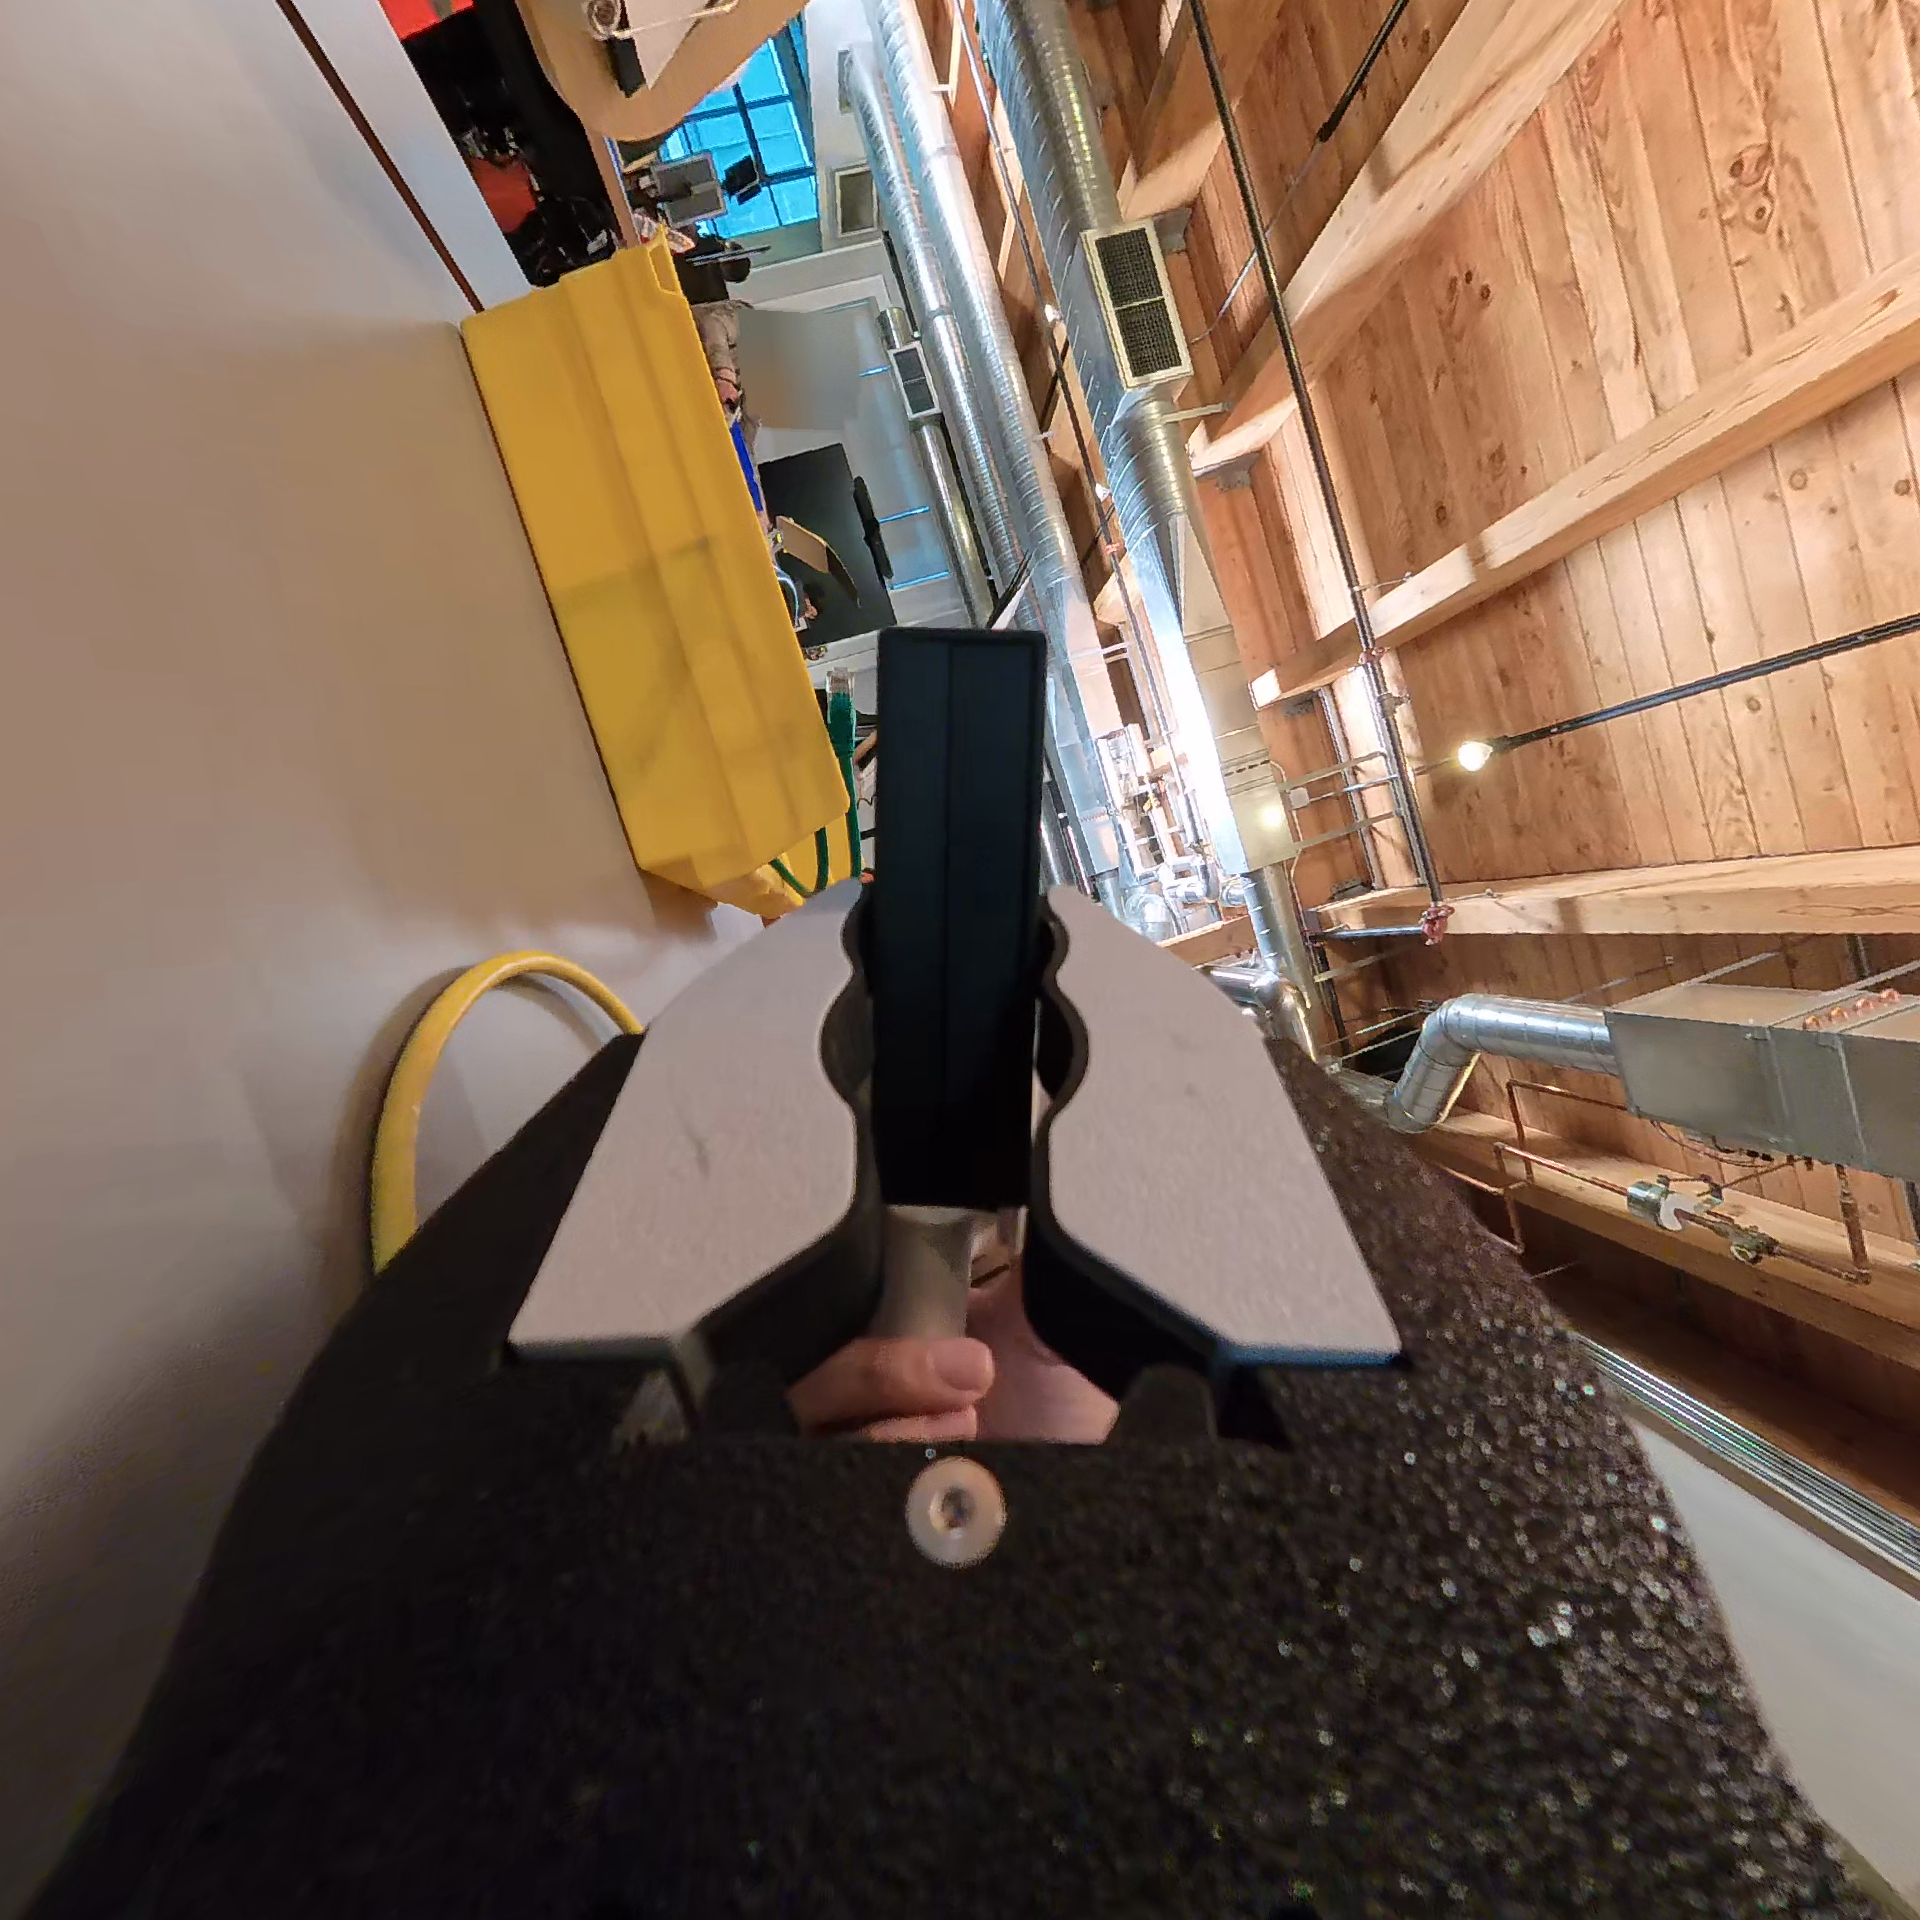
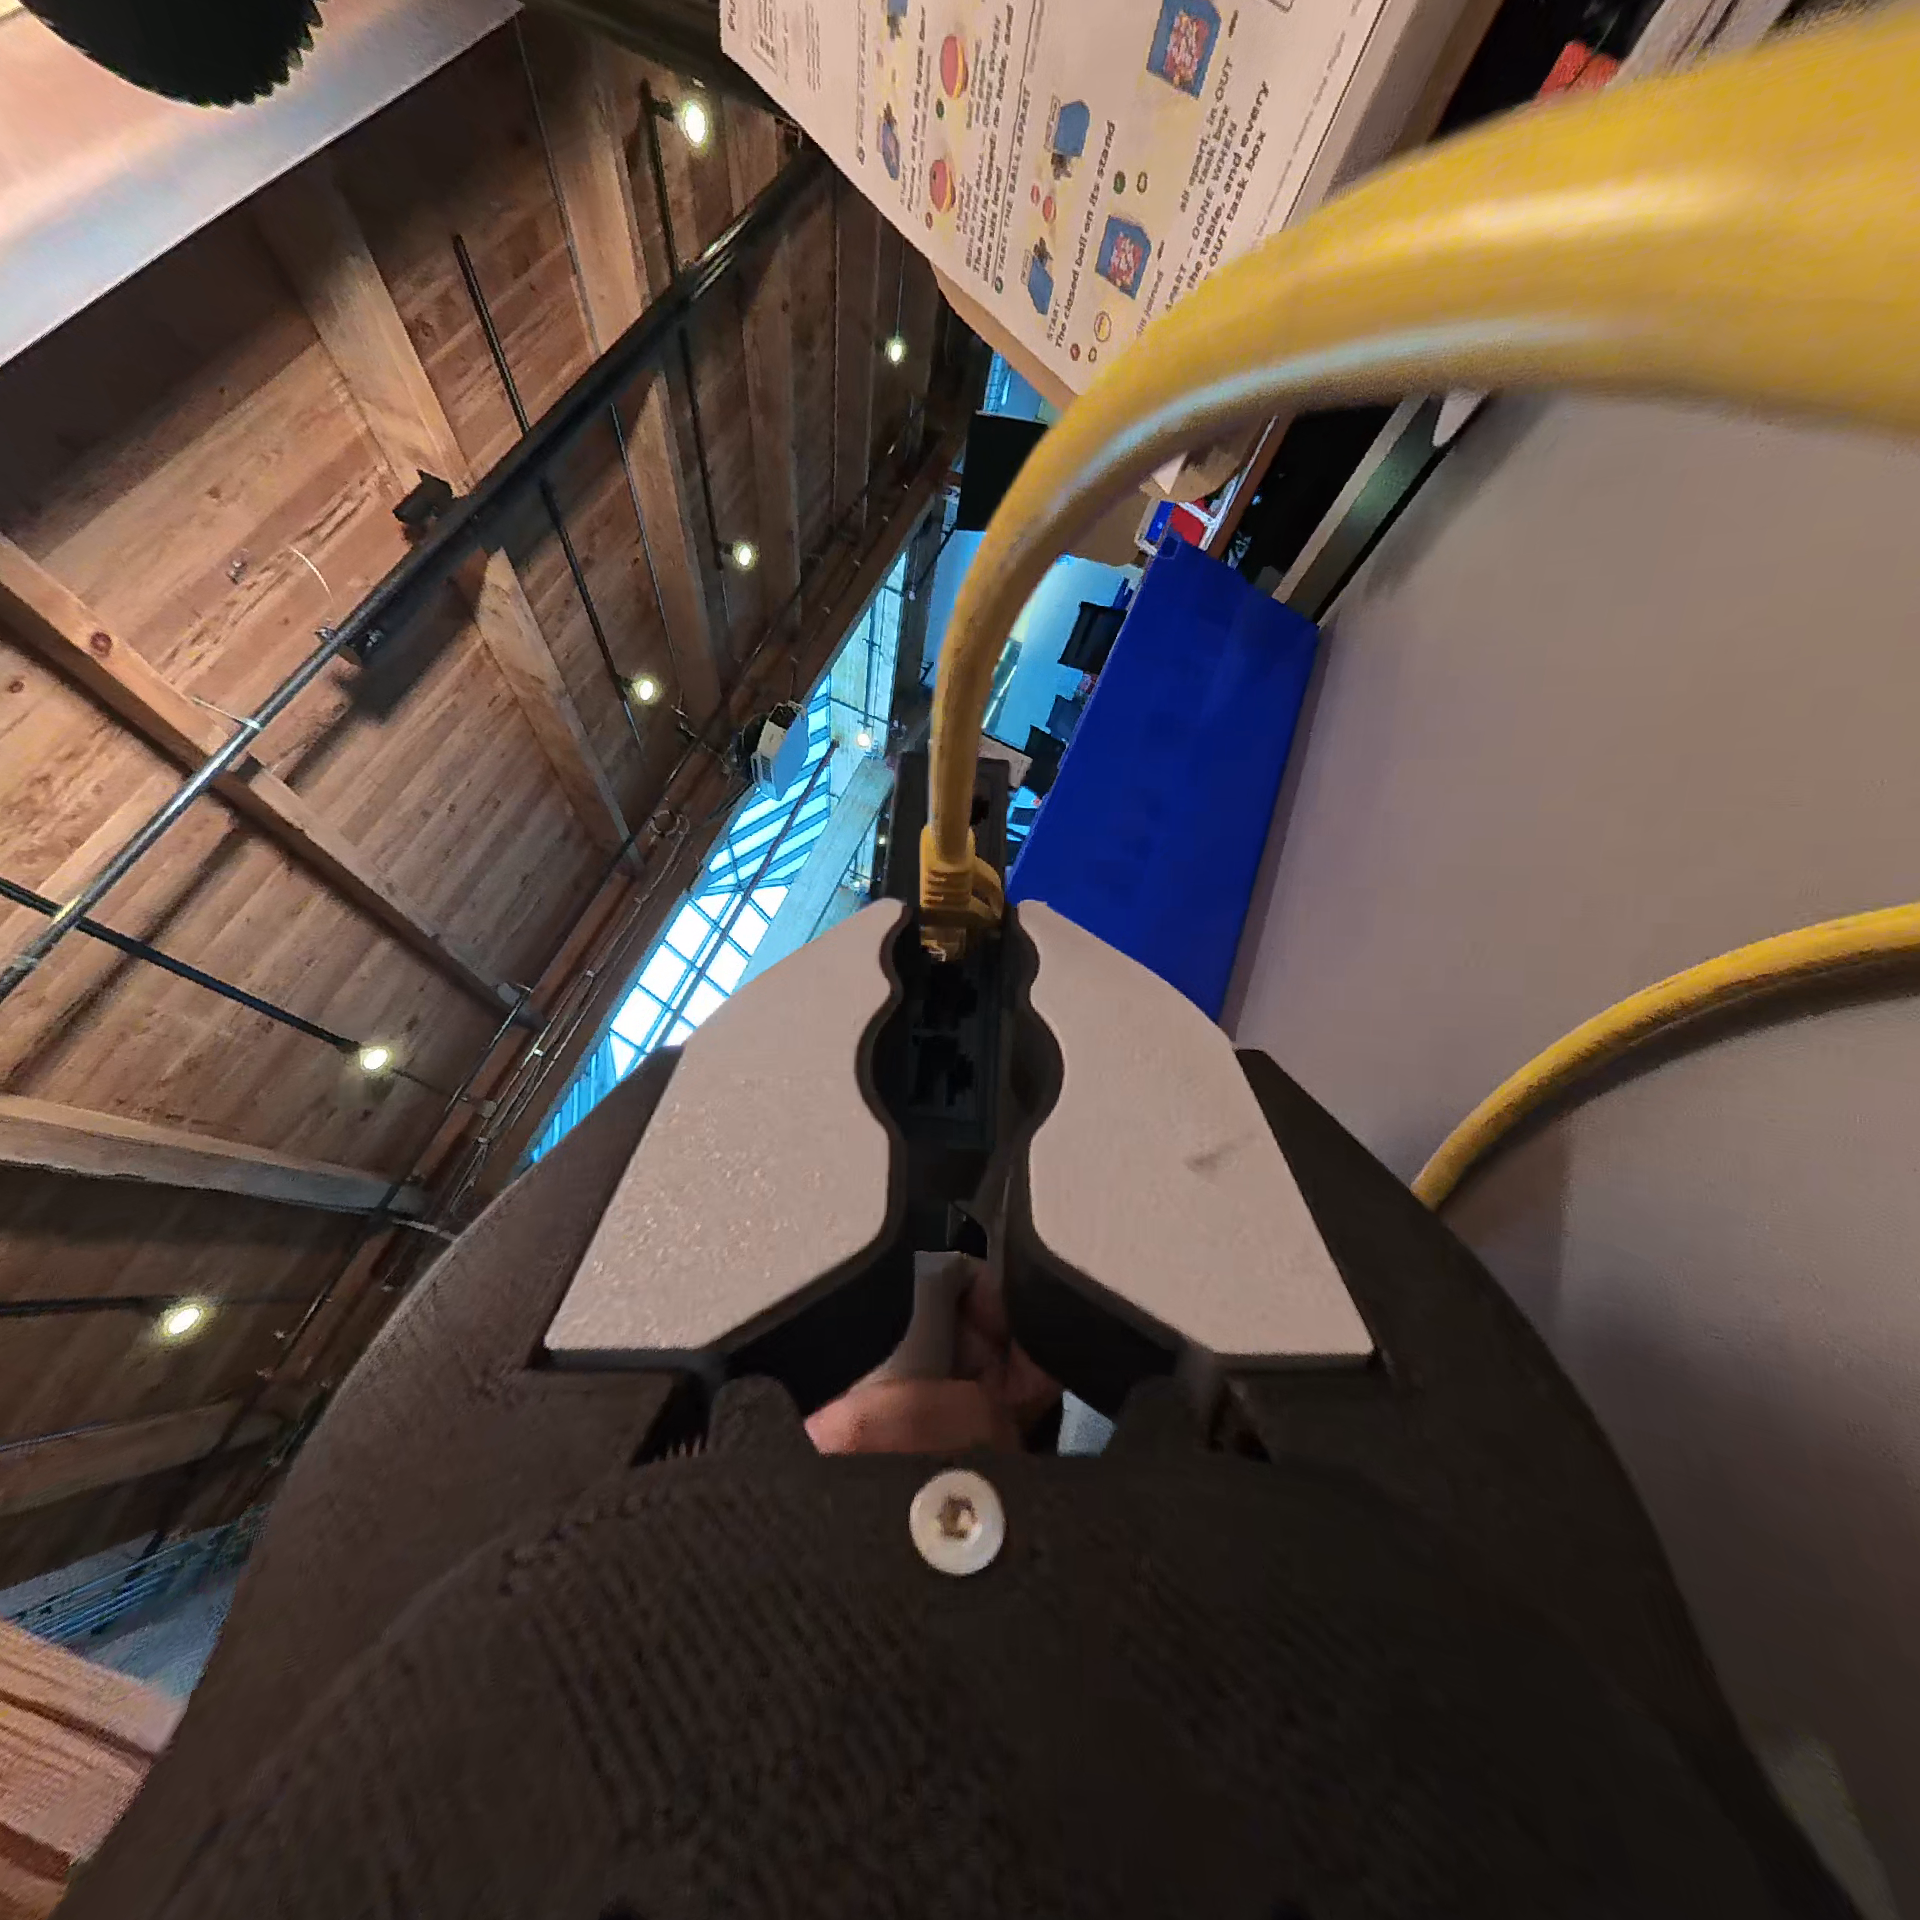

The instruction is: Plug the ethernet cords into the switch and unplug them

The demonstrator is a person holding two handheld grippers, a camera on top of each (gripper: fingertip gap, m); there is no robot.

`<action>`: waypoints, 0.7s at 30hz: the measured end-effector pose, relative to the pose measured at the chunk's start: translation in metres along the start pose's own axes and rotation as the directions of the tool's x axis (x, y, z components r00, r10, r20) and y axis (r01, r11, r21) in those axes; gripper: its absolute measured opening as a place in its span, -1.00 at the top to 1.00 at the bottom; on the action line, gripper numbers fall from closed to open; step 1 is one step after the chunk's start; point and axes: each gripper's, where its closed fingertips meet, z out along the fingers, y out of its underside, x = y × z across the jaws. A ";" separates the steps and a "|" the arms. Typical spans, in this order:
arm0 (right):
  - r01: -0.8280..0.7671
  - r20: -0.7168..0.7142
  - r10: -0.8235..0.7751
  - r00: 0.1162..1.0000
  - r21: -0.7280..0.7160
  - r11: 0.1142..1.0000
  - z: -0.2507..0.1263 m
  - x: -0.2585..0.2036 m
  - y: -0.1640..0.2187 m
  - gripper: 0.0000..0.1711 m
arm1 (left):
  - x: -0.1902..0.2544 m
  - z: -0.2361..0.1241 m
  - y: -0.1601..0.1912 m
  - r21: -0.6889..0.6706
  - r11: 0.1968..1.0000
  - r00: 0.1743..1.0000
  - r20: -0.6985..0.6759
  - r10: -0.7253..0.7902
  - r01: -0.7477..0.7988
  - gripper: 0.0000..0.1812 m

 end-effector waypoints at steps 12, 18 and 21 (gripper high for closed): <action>-0.073 0.013 0.073 0.997 0.032 0.997 -0.004 0.008 0.000 0.83 | -0.006 0.002 0.005 0.002 1.000 0.999 0.032 0.023 -0.023 0.71; -0.069 0.019 0.068 0.997 0.043 0.997 -0.004 0.009 0.002 0.83 | -0.008 0.003 0.007 -0.002 1.000 0.999 0.033 0.014 -0.014 0.71; -0.007 0.019 0.006 1.000 0.030 1.000 -0.004 0.005 0.000 0.84 | -0.005 0.005 0.010 -0.021 1.000 1.000 0.006 0.014 -0.014 0.70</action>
